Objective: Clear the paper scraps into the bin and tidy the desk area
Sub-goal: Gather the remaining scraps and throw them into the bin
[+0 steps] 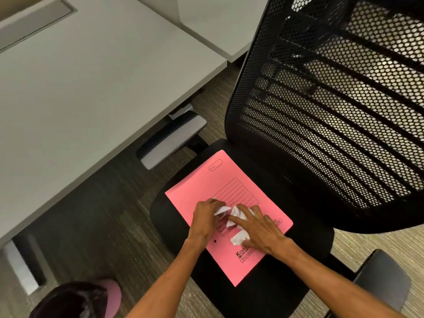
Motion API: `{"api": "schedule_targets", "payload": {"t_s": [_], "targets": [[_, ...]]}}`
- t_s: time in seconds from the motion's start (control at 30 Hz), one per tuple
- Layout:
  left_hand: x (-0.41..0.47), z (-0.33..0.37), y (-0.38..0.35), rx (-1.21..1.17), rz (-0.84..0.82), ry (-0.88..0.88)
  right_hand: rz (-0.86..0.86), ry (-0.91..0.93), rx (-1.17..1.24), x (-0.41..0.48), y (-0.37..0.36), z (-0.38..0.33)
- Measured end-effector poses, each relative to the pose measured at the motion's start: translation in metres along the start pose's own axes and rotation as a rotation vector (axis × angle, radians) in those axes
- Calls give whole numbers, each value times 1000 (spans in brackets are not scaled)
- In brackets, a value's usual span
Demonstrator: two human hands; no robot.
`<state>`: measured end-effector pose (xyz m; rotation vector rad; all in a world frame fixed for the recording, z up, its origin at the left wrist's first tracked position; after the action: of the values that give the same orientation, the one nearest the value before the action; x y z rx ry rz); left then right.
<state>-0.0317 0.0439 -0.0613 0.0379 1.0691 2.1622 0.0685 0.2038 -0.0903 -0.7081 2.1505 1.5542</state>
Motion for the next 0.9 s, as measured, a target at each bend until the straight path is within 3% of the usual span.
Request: {"api": "schedule_targets", "payload": {"t_s": [0.2, 0.43, 0.57, 0.73, 0.9], "targets": [[-5, -2, -2, -213, 79, 181, 150, -32, 179, 2, 8, -9], [-12, -7, -3, -463, 133, 276, 204, -128, 309, 8, 8, -26], [-20, -9, -2, -706, 197, 437, 258, -143, 386, 7, 9, -29], [-30, -14, 0, -956, 274, 585, 365, -315, 798, 4, 18, -32], [-51, -29, 12, -1136, 355, 648, 374, -329, 1212, 4, 21, -72]]}}
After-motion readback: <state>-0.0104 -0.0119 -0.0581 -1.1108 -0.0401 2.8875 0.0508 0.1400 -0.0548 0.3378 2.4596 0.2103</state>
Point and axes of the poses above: each hand's wrist, its own x-axis towards the middle knuckle, its own y-axis out of the back of the hand, z = x × y, the point moved 2 cm from there along x, towards the middle knuckle, and after that the axes turned 6 degrees about -z, right-handed, at the moved point
